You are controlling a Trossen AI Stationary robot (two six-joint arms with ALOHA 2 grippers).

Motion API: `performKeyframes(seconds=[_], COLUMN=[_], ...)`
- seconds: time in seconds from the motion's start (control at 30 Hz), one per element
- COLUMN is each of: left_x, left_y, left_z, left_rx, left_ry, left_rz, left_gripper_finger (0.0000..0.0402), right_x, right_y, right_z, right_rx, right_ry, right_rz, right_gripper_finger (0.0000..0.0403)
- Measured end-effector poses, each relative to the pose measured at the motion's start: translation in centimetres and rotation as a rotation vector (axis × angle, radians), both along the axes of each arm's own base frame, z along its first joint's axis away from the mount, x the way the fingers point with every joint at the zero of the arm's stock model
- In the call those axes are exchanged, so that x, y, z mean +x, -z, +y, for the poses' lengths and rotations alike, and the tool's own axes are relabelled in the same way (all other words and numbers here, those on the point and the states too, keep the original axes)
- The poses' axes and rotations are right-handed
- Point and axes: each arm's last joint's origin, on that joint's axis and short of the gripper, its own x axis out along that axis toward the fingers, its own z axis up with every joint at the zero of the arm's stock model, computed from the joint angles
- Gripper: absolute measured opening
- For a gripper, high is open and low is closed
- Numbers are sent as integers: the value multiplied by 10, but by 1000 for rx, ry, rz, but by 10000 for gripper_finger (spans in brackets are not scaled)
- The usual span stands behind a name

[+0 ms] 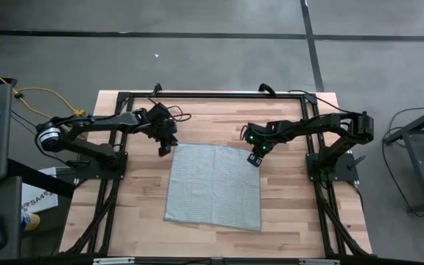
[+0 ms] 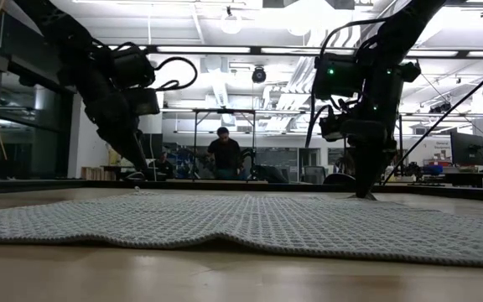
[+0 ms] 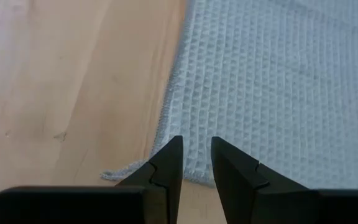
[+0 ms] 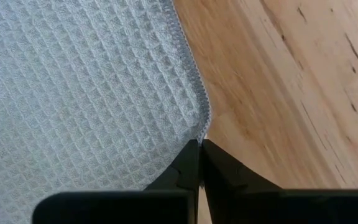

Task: Fold microfiber towels
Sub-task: Fold the gray microfiber cloth

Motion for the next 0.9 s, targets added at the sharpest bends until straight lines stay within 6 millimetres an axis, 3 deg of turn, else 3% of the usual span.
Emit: performKeyframes(seconds=[0.17, 0.53, 0.9], left_x=[0, 1, 7], left_y=[2, 13, 28], left_z=[0, 3, 2], left_rx=[41, 65, 99], left_ry=[26, -11, -12], left_rz=[22, 102, 190], left_gripper_finger=[92, 178, 184], right_x=[0, 0, 0], right_y=[0, 0, 0], right_z=[0, 1, 1], right_rx=[11, 11, 12], right_ry=[-4, -5, -11], right_rz=[-3, -3, -4], right_gripper_finger=[4, 4, 4])
